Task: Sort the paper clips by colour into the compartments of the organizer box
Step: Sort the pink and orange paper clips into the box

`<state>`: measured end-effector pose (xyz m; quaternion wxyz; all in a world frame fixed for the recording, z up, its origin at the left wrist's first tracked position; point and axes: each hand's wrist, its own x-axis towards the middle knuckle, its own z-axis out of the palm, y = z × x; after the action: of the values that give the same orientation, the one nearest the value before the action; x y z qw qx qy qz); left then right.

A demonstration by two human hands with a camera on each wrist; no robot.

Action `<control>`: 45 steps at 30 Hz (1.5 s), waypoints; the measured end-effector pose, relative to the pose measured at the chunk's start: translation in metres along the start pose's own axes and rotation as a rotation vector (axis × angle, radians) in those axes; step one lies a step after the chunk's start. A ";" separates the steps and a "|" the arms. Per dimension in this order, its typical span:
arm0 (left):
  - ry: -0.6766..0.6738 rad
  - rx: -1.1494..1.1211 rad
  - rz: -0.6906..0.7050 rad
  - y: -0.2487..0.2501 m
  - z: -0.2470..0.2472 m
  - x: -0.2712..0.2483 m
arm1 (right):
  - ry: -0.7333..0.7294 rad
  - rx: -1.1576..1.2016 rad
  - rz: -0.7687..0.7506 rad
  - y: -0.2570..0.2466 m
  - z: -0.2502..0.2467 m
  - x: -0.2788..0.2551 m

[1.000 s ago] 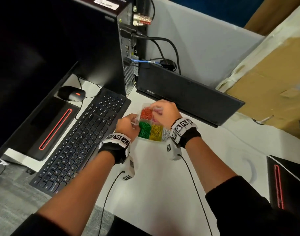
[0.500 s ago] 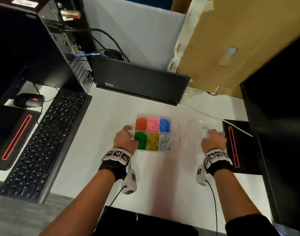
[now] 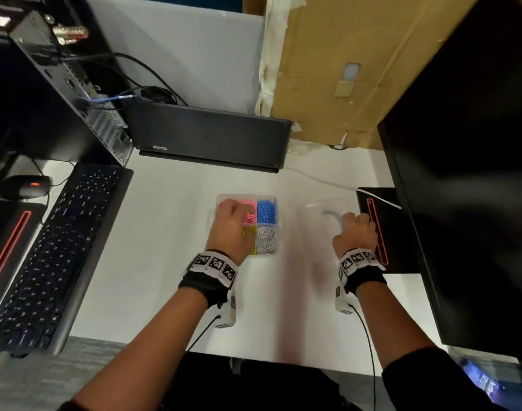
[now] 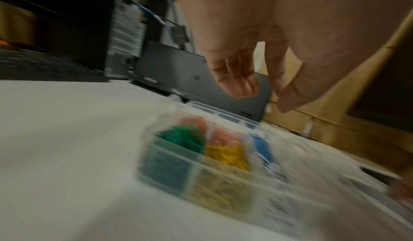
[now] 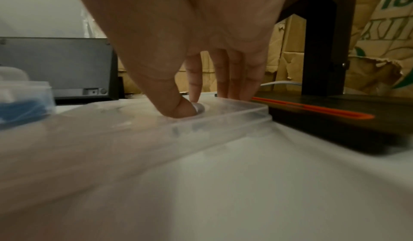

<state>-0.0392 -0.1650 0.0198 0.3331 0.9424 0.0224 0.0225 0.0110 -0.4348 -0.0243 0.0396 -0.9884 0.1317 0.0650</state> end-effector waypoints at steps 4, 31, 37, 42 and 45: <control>-0.183 -0.030 0.162 0.032 0.032 0.003 | -0.144 0.060 -0.008 0.000 0.001 -0.011; 0.125 -0.154 -0.377 -0.052 -0.018 0.000 | -0.348 0.859 -0.169 -0.114 -0.022 -0.024; -0.041 -0.159 -0.429 -0.059 -0.009 0.002 | -0.110 0.635 -0.282 -0.116 -0.017 -0.023; 0.029 -0.338 -0.496 -0.060 -0.013 0.005 | -0.099 0.539 -0.217 -0.107 -0.018 -0.024; 0.050 -0.472 -0.625 -0.067 -0.016 0.006 | -0.243 0.735 -0.003 -0.099 -0.013 -0.022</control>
<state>-0.0360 -0.1024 -0.0098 0.5309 0.7867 0.3104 -0.0526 0.0181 -0.3356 -0.0025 0.4065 -0.8936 0.1390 0.1300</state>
